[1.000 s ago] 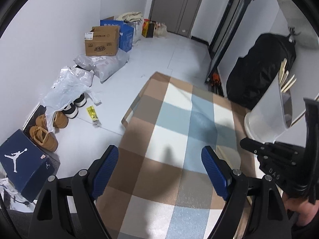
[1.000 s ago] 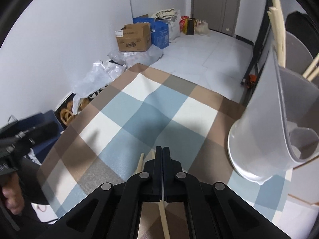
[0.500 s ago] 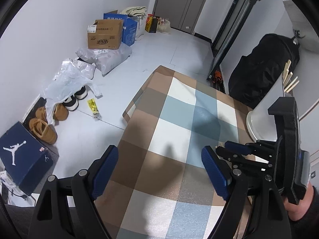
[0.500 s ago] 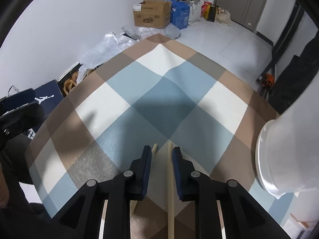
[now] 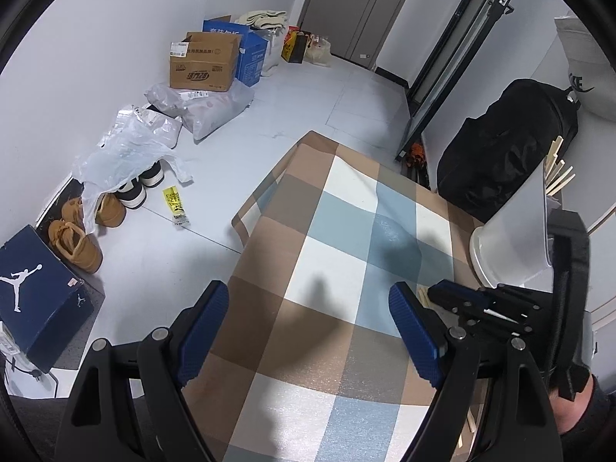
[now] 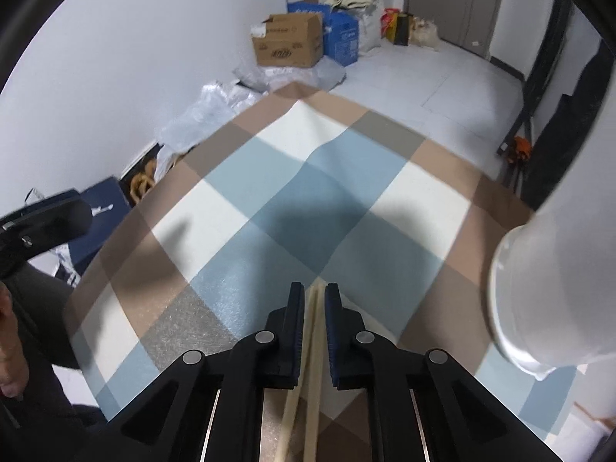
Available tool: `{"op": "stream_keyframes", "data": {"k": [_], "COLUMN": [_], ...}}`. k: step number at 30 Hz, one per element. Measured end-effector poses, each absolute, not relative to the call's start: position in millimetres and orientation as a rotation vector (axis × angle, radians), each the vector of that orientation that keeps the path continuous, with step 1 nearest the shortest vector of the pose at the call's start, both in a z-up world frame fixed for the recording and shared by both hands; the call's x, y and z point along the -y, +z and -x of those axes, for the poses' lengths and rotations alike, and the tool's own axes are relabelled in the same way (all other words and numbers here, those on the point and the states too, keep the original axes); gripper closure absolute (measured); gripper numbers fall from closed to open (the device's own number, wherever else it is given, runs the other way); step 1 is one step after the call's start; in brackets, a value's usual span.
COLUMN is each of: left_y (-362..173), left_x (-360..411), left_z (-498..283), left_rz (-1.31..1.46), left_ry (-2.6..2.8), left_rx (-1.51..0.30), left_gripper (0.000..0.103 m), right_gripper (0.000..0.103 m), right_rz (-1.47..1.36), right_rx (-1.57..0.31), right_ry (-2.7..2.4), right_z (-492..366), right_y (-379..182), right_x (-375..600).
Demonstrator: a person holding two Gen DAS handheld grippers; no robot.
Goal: Organize utensils
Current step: 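Grasp the last chopstick with the left tool while the right tool lifts its chopstick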
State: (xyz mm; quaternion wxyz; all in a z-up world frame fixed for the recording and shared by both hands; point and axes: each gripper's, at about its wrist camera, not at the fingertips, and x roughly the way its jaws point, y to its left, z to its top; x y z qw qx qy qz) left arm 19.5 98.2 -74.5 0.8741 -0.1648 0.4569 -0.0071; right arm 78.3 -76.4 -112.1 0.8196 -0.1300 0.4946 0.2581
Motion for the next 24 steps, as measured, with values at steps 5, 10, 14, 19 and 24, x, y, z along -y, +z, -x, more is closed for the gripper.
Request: {"op": "stream_keyframes", "data": {"k": [5, 10, 14, 19, 24], "left_y": [-74, -74, -75, -75, -77], "left_x": [-98, -98, -98, -98, -95], "left_z": [-20, -19, -19, -19, -20], "left_rz": [0.343, 0.348, 0.349, 0.348, 0.335], "left_ry": [-0.019, -0.015, -0.017, -0.016, -0.022], "left_rx": [-0.957, -0.960, -0.966, -0.967, -0.984], "left_gripper": [0.021, 0.021, 0.021, 0.021, 0.021], "right_gripper": [0.092, 0.092, 0.092, 0.093, 0.100], "right_rz": [0.351, 0.402, 0.453, 0.442, 0.421], "right_rx": [-1.074, -1.078, -1.079, -1.089, -1.092], "right_ry": [0.525, 0.529, 0.523, 0.519, 0.540], "right_z": [-75, -73, -75, -82, -85], "right_y": [-119, -125, -129, -129, -130], "right_x": [74, 63, 54, 51, 52]}}
